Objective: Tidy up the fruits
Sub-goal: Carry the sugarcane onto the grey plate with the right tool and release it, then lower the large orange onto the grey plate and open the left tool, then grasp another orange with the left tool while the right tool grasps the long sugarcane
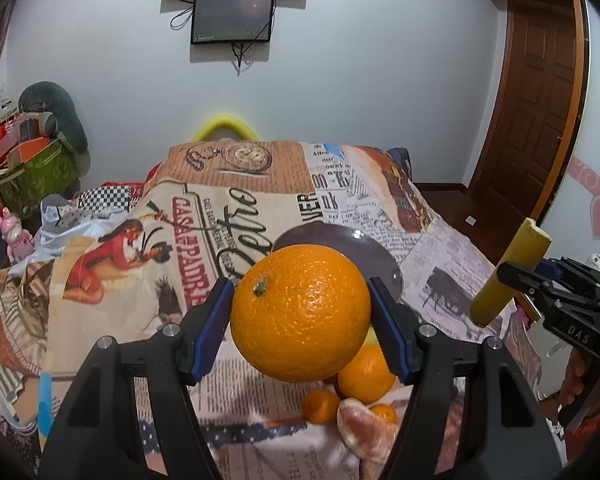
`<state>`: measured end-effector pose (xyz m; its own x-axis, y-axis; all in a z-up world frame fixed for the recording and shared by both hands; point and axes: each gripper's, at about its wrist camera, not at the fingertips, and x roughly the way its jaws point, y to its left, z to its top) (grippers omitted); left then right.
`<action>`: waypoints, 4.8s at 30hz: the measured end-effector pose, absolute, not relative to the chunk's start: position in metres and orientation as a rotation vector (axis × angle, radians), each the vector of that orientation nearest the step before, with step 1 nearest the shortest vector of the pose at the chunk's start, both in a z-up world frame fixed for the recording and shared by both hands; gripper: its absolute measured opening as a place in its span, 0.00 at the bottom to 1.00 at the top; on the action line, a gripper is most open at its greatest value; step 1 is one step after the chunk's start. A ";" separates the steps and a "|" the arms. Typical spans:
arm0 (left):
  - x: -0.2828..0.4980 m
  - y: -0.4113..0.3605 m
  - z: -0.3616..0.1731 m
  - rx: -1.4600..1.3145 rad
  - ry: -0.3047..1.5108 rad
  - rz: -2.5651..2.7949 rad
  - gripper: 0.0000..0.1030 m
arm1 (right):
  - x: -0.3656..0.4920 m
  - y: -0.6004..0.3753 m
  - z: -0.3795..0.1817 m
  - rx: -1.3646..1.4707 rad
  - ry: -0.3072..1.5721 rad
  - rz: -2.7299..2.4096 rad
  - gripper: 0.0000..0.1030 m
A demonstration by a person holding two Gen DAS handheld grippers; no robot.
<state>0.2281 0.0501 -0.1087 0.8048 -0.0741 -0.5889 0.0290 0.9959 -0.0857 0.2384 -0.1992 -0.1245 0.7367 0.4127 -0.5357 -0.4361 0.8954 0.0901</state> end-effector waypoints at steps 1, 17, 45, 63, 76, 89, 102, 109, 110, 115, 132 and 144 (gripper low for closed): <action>0.230 0.049 -0.108 -0.072 0.631 -0.056 0.65 | 0.241 -0.197 -0.124 -0.044 0.574 0.470 0.34; 0.289 0.038 -0.128 -0.043 0.653 -0.071 0.65 | 0.284 -0.176 -0.132 -0.025 0.592 0.503 0.34; 0.382 0.034 -0.201 -0.035 0.812 -0.101 0.65 | 0.358 -0.139 -0.188 -0.077 0.763 0.557 0.34; 0.384 0.030 -0.214 -0.054 0.876 -0.118 0.66 | 0.358 -0.148 -0.190 -0.062 0.787 0.542 0.34; 0.343 0.032 -0.164 -0.025 0.760 -0.084 0.84 | 0.317 -0.163 -0.162 -0.088 0.726 0.524 0.42; 0.276 0.036 -0.150 -0.014 0.770 -0.081 0.86 | 0.262 -0.172 -0.150 -0.106 0.700 0.526 0.53; 0.248 0.001 -0.194 0.031 0.904 -0.116 0.87 | 0.229 -0.195 -0.168 -0.092 0.742 0.493 0.54; 0.255 -0.018 -0.219 0.038 0.978 -0.135 0.87 | 0.227 -0.208 -0.183 -0.073 0.783 0.481 0.54; 0.257 -0.021 -0.222 0.039 0.985 -0.137 0.87 | 0.227 -0.209 -0.185 -0.070 0.787 0.483 0.54; 0.266 -0.031 -0.237 0.039 1.021 -0.137 0.87 | 0.229 -0.212 -0.191 -0.065 0.800 0.487 0.54; 0.264 -0.017 -0.229 -0.027 0.975 -0.165 0.61 | 0.246 -0.197 -0.207 -0.082 0.842 0.510 0.54; 0.272 0.045 -0.204 -0.073 0.885 -0.051 0.61 | 0.269 -0.170 -0.220 -0.113 0.871 0.544 0.54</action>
